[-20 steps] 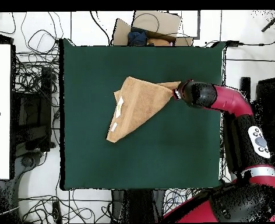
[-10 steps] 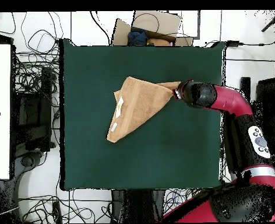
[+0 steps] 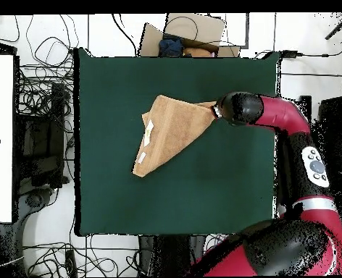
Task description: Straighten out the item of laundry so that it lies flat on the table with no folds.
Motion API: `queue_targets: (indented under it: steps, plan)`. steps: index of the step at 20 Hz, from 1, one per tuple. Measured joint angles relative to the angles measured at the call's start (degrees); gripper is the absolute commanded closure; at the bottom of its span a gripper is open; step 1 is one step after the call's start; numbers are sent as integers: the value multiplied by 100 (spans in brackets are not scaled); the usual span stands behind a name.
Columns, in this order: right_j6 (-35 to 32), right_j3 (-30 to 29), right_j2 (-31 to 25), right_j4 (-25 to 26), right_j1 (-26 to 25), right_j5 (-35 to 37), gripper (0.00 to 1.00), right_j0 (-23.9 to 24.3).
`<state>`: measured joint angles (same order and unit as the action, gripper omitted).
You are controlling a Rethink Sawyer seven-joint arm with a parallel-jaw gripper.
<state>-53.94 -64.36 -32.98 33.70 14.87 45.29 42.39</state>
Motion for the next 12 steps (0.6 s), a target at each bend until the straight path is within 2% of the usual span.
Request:
queue_targets:
  steps: [5, 12]
  plan:
    - [0, 486, 21, 5, 63, 496, 0, -538]
    - [0, 975, 62, 22, 166, 729, 0, -1088]
